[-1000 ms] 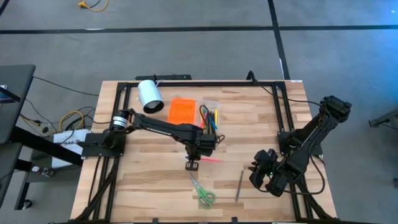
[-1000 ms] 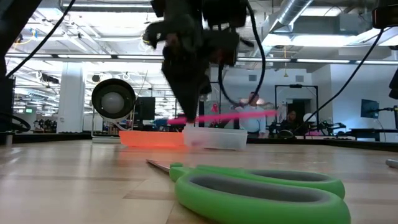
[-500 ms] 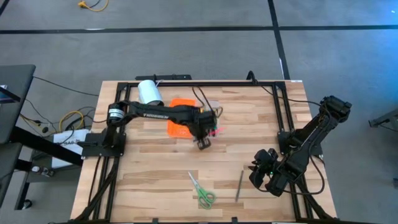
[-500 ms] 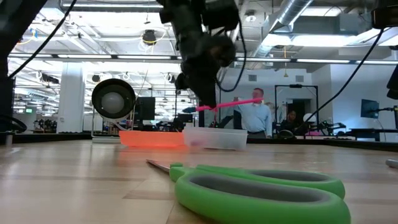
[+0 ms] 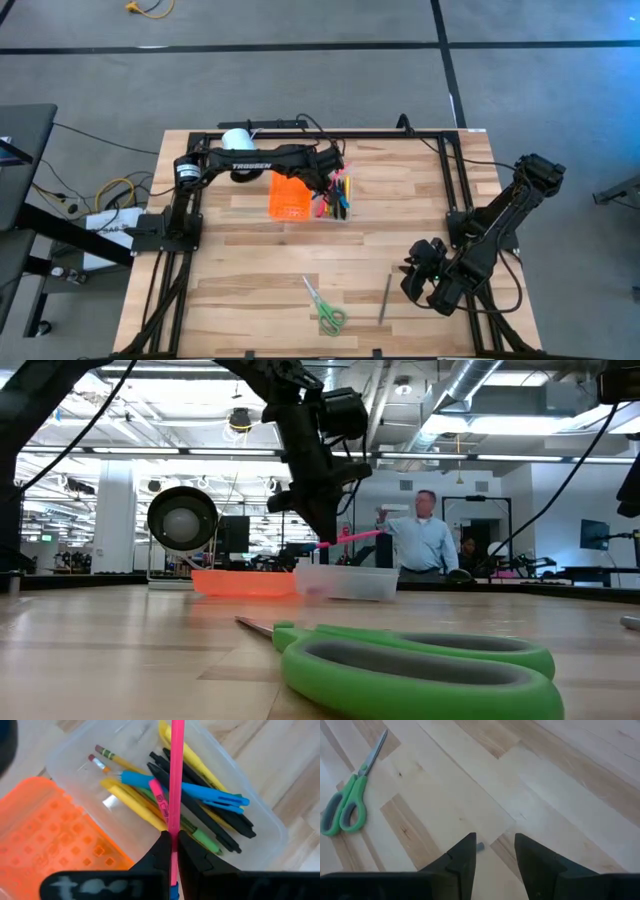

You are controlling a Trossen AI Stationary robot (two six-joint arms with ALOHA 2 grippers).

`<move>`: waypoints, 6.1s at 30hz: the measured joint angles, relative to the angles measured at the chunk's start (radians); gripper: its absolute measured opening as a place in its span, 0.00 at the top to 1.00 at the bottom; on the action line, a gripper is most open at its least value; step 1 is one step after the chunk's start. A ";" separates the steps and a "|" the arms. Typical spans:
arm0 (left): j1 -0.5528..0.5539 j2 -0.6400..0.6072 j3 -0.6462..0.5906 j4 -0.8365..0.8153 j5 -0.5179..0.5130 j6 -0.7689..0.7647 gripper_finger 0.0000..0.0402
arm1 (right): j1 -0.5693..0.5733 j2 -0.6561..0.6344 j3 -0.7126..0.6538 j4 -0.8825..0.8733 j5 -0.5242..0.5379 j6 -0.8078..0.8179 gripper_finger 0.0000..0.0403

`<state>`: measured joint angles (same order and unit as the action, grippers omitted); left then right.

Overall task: Pick & place school supplies into a supply box
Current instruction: Put the pink pencil into the orange supply box, then put the gray pen into the orange supply box

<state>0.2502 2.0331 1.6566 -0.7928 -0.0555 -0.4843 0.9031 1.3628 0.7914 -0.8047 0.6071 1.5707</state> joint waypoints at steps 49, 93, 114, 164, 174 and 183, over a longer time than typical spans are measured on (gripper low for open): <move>-0.071 -0.024 0.001 0.029 -0.028 0.143 0.76 | 0.002 0.000 0.000 0.004 -0.007 0.096 0.68; -0.481 -1.049 -0.920 0.296 -0.199 0.222 0.76 | -0.138 0.425 0.419 -0.038 -0.425 0.501 0.78; -0.481 -1.070 -0.921 0.339 -0.194 0.223 0.76 | -0.173 0.426 0.335 0.033 -0.421 0.500 0.78; -0.481 -1.069 -0.921 0.339 -0.194 0.202 0.76 | -0.179 0.578 0.398 0.129 -0.305 0.438 0.99; -0.480 -1.069 -0.921 0.339 -0.207 0.210 0.76 | -0.198 0.579 0.406 0.187 -0.212 0.402 1.00; -0.480 -1.069 -0.921 0.339 -0.209 0.211 0.76 | -0.219 0.576 0.407 0.259 -0.132 0.314 1.00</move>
<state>-0.2302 0.9638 0.7361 -0.4541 -0.2646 -0.2733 0.6844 1.9388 1.1984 -0.5455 0.4748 1.8850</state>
